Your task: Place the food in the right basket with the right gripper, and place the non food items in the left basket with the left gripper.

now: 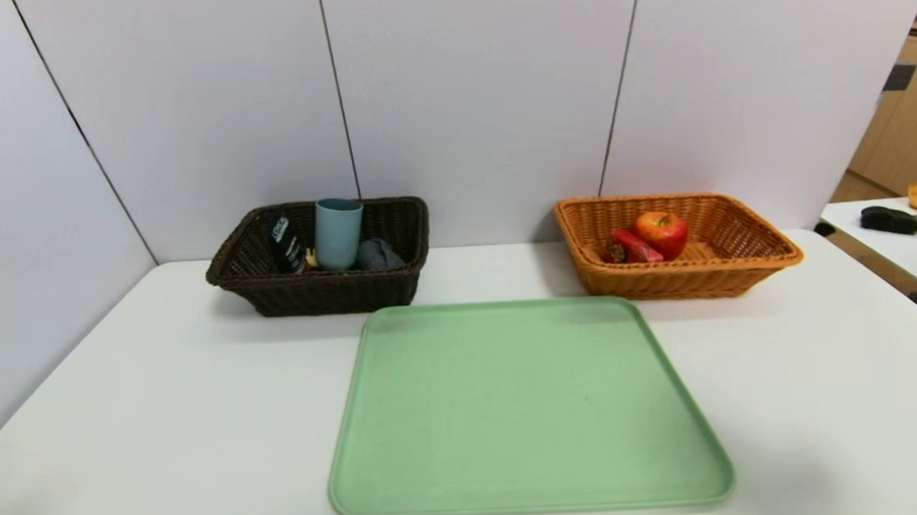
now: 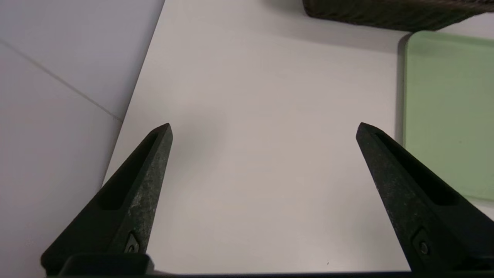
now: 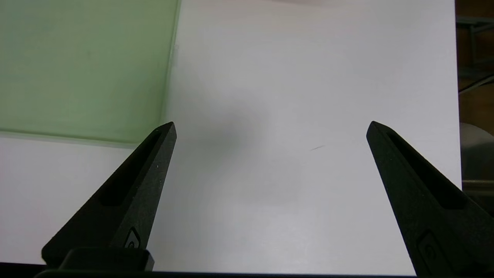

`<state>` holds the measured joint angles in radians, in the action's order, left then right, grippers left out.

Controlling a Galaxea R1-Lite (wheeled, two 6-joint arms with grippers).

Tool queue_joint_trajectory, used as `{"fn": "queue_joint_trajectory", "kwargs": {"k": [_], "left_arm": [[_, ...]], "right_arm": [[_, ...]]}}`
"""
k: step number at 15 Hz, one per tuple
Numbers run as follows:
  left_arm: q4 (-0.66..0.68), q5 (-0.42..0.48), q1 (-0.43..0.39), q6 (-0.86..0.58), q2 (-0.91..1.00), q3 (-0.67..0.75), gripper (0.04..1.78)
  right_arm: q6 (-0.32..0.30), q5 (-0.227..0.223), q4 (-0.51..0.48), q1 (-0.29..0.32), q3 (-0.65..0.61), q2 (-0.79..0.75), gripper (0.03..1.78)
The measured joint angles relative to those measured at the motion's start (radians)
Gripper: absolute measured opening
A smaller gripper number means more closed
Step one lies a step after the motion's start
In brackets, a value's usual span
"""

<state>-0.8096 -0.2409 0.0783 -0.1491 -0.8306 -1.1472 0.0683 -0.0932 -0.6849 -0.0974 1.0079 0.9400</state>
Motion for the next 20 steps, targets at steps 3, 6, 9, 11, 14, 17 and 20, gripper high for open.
{"fn": "queue_joint_trajectory", "kwargs": {"k": [3, 6, 9, 11, 14, 17, 20], "left_arm": [[0.003, -0.004, -0.015, 0.035, 0.244, 0.217, 1.69], [0.063, -0.005, -0.027, 0.072, 0.454, 0.423, 1.69], [0.215, 0.051, -0.055, 0.148, 0.632, 0.611, 1.69], [0.310, 0.101, -0.064, 0.225, 0.731, 0.731, 1.69], [0.412, 0.125, -0.070, 0.289, 0.805, 0.827, 1.69], [0.447, 0.124, -0.071, 0.265, 0.828, 0.867, 1.69], [0.566, 0.123, -0.070, 0.247, 0.832, 0.893, 1.69]], "right_arm": [[0.002, -0.088, 0.176, 0.003, -0.229, -0.206, 1.70], [0.003, -0.138, 0.285, 0.006, -0.385, -0.441, 1.70], [-0.004, -0.152, 0.435, 0.008, -0.478, -0.599, 1.70], [0.015, -0.165, 0.599, 0.011, -0.534, -0.636, 1.70], [0.047, -0.156, 0.637, 0.101, -0.542, -0.658, 1.70], [0.041, -0.060, 0.651, 0.137, -0.555, -0.682, 1.71], [0.044, 0.029, 0.634, 0.114, -0.601, -0.779, 1.71]]}}
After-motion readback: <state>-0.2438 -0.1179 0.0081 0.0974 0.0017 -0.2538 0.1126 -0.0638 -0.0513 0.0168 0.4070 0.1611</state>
